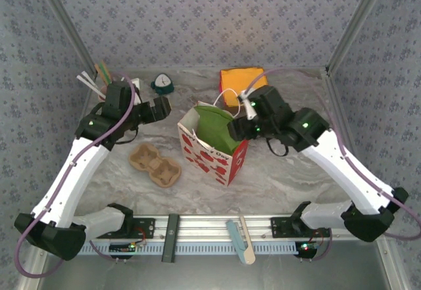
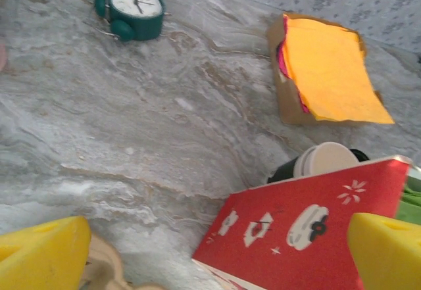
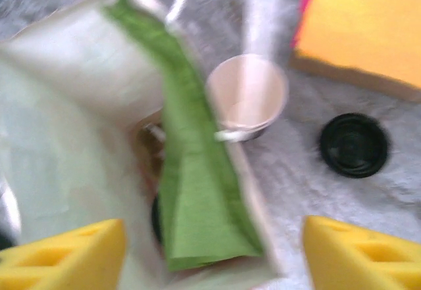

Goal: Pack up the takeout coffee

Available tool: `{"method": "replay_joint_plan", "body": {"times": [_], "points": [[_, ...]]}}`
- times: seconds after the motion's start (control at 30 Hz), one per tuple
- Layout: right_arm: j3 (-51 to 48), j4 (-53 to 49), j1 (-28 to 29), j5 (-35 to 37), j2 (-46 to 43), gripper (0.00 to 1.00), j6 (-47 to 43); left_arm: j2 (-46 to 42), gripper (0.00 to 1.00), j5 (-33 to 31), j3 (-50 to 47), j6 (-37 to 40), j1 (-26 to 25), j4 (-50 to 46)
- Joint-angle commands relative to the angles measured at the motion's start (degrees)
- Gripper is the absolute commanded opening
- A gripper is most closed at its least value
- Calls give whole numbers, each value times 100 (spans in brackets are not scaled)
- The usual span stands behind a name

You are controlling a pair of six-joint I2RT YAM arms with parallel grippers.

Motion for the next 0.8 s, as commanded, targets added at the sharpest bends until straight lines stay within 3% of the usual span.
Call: {"method": "replay_joint_plan", "body": {"times": [0.0, 0.03, 0.1, 0.23, 0.37, 0.53, 0.77], "points": [[-334, 125, -538, 380, -360, 78, 185, -121, 100, -620, -200, 373, 102, 110], [-462, 215, -766, 428, -464, 79, 238, -121, 100, -776, -309, 457, 156, 155], [-721, 404, -1223, 735, -612, 99, 456, -134, 100, -974, -633, 700, 302, 402], [-1403, 1071, -2252, 876, -766, 100, 348, -130, 100, -1927, -1540, 892, 671, 1207], [-2391, 2170, -2953, 1162, -621, 100, -39, 29, 100, -2411, -2350, 821, 1213, 2008], [-3690, 4367, -3609, 1249, -199, 100, -394, 527, 100, -2322, -3248, 1611, 1850, 3630], [-4789, 6740, -3846, 2036, 940, 100, -1170, 1549, 100, -1862, -3997, 2281, 2239, 5961]]}}
